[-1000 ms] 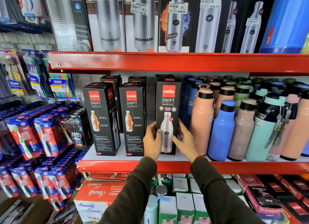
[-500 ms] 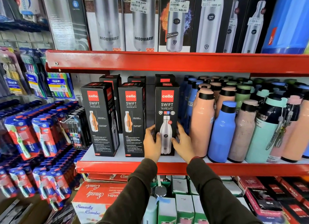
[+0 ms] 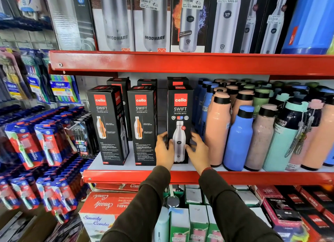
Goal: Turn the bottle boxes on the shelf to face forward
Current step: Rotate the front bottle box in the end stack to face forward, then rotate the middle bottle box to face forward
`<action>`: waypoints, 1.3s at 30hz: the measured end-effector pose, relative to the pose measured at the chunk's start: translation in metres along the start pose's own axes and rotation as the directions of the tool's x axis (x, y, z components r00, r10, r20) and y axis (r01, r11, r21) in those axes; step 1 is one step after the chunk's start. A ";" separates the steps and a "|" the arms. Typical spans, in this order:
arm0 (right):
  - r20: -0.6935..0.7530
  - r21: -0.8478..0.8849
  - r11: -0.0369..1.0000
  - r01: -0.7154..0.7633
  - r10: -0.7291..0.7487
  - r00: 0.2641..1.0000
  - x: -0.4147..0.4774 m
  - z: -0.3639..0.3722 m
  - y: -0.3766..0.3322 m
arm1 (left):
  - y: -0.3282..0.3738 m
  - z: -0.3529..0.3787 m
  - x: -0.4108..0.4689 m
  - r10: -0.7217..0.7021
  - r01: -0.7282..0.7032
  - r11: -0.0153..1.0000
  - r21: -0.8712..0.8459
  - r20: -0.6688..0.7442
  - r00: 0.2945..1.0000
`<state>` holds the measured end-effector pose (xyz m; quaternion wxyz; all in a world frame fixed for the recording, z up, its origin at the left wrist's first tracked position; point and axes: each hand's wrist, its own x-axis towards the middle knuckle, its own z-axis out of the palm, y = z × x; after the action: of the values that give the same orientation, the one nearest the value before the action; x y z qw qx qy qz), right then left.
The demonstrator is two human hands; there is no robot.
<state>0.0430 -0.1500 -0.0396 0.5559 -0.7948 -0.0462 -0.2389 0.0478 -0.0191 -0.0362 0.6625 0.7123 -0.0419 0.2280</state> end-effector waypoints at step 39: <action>0.156 -0.070 0.994 -0.080 0.090 0.984 -0.026 0.122 -0.070 | -0.007 -0.128 0.033 -0.084 0.063 0.975 0.212 0.093 0.992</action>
<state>0.0369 -0.0082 -0.0233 0.5345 -0.8299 -0.0486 -0.1523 0.0447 0.1130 -0.0275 0.5892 0.7895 -0.0248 0.1700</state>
